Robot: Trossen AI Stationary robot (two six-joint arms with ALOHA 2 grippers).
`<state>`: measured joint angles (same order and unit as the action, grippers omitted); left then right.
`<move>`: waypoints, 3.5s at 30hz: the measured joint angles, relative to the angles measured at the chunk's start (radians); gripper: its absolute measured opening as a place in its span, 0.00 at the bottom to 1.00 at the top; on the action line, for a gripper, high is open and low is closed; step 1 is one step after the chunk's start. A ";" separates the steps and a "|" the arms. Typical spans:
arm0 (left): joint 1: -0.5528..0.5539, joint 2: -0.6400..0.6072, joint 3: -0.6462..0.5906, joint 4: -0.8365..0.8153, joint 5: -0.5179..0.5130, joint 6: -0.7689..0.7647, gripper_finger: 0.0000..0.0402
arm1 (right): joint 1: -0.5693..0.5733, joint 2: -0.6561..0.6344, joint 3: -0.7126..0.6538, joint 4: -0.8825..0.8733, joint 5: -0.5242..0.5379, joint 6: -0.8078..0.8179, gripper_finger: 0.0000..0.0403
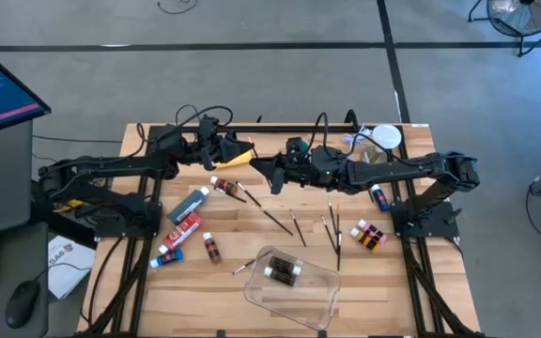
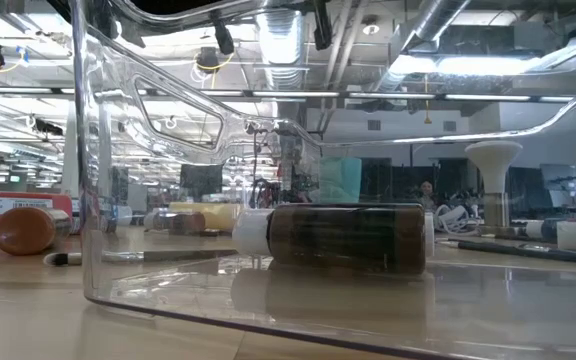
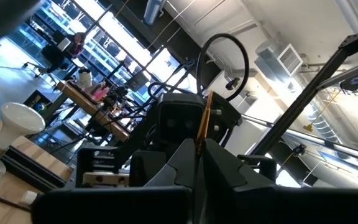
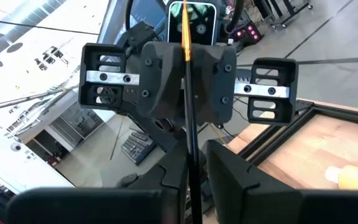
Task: Pick & Place Paint Supplies
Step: Put the gold paint brush into the green cup
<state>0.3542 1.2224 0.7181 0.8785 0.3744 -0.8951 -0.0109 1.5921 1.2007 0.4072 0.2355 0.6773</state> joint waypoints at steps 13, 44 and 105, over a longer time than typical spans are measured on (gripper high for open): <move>0.000 0.000 -0.001 -0.030 0.034 0.000 0.00 | -0.010 0.000 0.000 0.021 -0.001 0.004 0.12; 0.002 0.000 -0.002 -0.064 0.051 0.008 0.00 | -0.019 -0.001 0.000 0.019 -0.063 0.043 0.05; 0.024 -0.006 -0.002 -0.113 0.158 0.023 0.00 | -0.295 -0.056 -0.001 -0.200 -0.083 -0.269 0.00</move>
<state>0.3781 1.2163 0.7162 0.7652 0.5320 -0.8722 -0.3057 1.5361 1.1995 0.2071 0.1524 0.4088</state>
